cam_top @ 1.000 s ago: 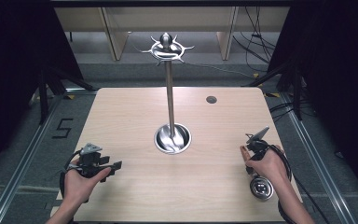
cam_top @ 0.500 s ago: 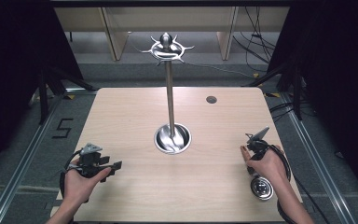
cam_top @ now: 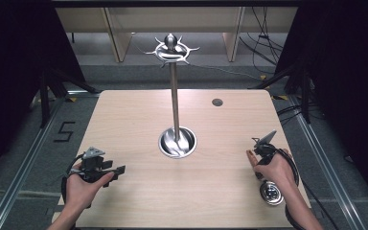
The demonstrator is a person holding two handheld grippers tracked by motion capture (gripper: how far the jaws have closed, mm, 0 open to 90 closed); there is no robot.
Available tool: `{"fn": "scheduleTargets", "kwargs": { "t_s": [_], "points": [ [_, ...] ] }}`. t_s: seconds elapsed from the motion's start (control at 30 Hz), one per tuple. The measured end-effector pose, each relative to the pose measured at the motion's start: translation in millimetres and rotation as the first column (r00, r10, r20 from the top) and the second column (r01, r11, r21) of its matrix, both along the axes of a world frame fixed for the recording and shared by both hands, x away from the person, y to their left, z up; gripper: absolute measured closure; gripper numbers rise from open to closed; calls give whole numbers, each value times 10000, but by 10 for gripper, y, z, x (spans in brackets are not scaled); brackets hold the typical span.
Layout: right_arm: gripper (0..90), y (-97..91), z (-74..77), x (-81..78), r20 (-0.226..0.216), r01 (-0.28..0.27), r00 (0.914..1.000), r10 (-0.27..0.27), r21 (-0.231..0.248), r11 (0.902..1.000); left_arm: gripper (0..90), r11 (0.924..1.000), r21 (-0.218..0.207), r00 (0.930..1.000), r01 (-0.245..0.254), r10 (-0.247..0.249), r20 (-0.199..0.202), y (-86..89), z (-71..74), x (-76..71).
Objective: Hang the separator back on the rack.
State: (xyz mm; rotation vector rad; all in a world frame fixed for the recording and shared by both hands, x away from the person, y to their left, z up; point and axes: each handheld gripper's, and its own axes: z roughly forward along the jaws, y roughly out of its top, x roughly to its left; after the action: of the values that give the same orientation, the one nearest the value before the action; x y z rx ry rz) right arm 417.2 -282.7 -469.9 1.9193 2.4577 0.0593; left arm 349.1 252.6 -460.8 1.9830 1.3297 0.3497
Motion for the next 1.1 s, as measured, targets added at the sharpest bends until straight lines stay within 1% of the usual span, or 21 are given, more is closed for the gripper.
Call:
{"fn": "scheduleTargets", "kwargs": {
  "t_s": [0.17, 0.2, 0.27, 0.3, 0.33, 0.37, 0.4, 0.5, 0.57, 0.6, 0.63, 0.67, 0.7, 0.73, 0.77, 0.87, 0.9, 0.93, 0.97, 1.03, 1.1],
  "points": [
    [692, -7, 0, -9, 19, -21, 10000, 21, 127, 9999, 397, 10000, -19, 10000, -32, 32, 69, -3, -2, -1],
    [692, -1, -12, -18, 268, 69, 9996, -74, 162, 9998, 397, 10000, -25, 10000, -45, 46, 88, -4, -3, -2],
    [693, -3, 3, -25, 367, 114, 9992, -123, 251, 9996, 397, 10000, -17, 10000, -22, 23, 66, -2, 0, -1],
    [693, -7, 14, -26, 383, 104, 9992, -117, 320, 9994, 397, 10000, -70, 9999, -67, 67, 89, -7, -2, -2],
    [693, -10, 42, -21, 207, 116, 9997, -123, 311, 9994, 397, 9999, -105, 9999, -94, 95, 106, -10, -3, -2],
    [693, -37, 50, -22, 216, -258, 9994, 252, 274, 9993, 397, 9999, -87, 9999, -81, 82, 101, -8, -2, -2],
    [693, -16, 60, -26, 388, 112, 9992, -126, 367, 9993, 397, 9999, -77, 9999, -69, 70, 100, -7, -1, -2],
    [693, -27, 86, -34, 491, 103, 9987, -128, 496, 9987, 397, 10000, -7, 10000, 15, -14, 77, 1, 4, -2],
    [693, -54, 97, -37, 507, -188, 9986, 166, 432, 9989, 398, 9999, -113, 9999, -79, 81, 123, -8, -1, -2],
    [693, -29, 105, -41, 608, 235, 9978, -267, 531, 9983, 397, 9999, -109, 9999, -77, 79, 123, -8, 0, -2],
    [694, -36, 113, -38, 553, 217, 9982, -248, 568, 9981, 397, 10000, -73, 9999, -48, 48, 115, -4, 2, -2],
    [693, -71, 119, -35, 474, -60, 9989, 14, 976, 9952, 397, 10000, -62, 9999, -39, 40, 110, -3, 3, -2],
    [694, -75, 132, -38, 485, -110, 9988, 60, 1045, 9945, 397, 10000, -49, 9999, -22, 23, 103, -1, 4, -2],
    [693, -52, 142, -51, 761, 27, 9971, -75, 636, 9980, 397, 10000, -20, 10000, -2, 3, 91, 1, 6, -2],
    [694, -27, 161, -52, 678, 340, 9970, -384, 647, 9973, 397, 10000, -35, 9999, -21, 21, 102, 0, 4, -3],
    [694, -26, 191, -61, 781, 240, 9965, -296, 724, 9971, 397, 10000, -19, 10000, -7, 8, 95, 1, 6, -3],
    [694, -35, 195, -57, 830, 39, 9965, -98, 708, 9975, 397, 10000, -20, 10000, -4, 5, 98, 2, 6, -3],
    [694, -23, 208, -65, 809, 165, 9965, -225, 739, 9971, 397, 10000, 37, 10000, 45, -46, 72, 7, 10, -3],
    [694, -42, 203, -63, 922, -73, 9957, 0, 781, 9969, 397, 10000, 48, 10000, 54, -54, 72, 9, 11, -3],
    [694, -15, 232, -70, 871, 143, 9960, -210, 764, 9970, 397, 10000, -58, 9999, -20, 20, 104, 1, 7, -3],
    [694, -23, 247, -79, 1116, -65, 9938, -15, 718, 9974, 397, 9999, -100, 9998, -47, 49, 170, -1, 1, -2]
  ]
}}
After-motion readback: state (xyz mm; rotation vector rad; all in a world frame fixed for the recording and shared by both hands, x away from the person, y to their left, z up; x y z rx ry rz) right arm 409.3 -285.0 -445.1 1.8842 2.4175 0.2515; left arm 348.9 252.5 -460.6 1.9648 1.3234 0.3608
